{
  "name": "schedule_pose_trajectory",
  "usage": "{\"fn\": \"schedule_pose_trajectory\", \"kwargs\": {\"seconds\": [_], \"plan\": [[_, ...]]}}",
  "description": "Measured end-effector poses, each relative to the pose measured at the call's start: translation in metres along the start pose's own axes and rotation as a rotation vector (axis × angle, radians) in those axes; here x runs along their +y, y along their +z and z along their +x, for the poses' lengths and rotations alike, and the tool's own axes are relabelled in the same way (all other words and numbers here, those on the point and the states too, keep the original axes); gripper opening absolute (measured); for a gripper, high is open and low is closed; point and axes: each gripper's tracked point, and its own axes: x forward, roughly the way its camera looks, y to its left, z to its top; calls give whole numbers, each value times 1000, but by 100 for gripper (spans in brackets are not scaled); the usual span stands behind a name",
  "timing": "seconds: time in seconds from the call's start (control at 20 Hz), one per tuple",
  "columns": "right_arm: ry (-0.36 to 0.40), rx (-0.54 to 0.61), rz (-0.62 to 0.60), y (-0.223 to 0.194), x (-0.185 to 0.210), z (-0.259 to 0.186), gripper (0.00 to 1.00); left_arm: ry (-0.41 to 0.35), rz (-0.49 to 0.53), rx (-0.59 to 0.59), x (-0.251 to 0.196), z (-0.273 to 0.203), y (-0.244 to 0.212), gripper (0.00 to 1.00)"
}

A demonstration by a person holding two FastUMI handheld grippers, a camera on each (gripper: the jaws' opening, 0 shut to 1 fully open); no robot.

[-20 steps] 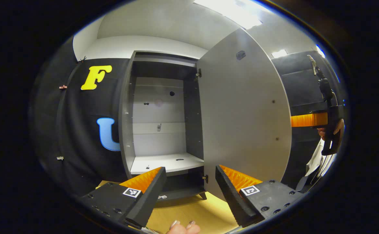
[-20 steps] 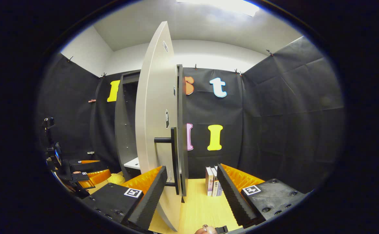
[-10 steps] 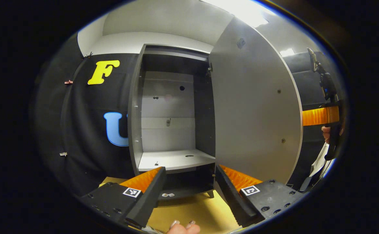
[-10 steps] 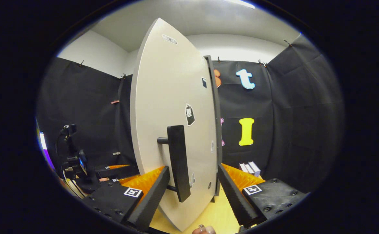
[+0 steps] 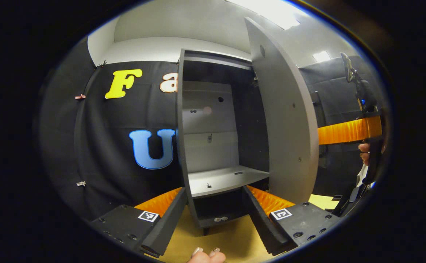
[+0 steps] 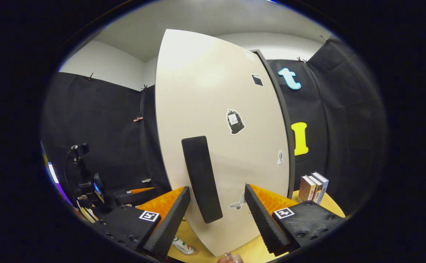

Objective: Open the cabinet door with the right hand, grasp the bottle in the cabinet with the left hand and place it on the coaster, then close the cabinet door with the right hand.

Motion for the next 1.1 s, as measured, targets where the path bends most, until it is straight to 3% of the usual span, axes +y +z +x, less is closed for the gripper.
{"fn": "schedule_pose_trajectory", "kwargs": {"seconds": [0.15,0.4,0.7,0.9,1.1], "plan": [[3,1,-39,-4,12,4,98,19,-9,0,19,-2,-1,96],[-35,23,-68,-10,-5,1,98,32,-21,-3,21,-2,0,96],[-144,4,-100,-7,-48,2,98,31,-22,-11,-7,-9,7,96],[-98,-80,-89,7,-48,2,98,25,-15,-18,-32,-9,15,96],[-119,-72,-237,0,-70,-6,98,8,-35,-4,-58,-7,11,96]]}}
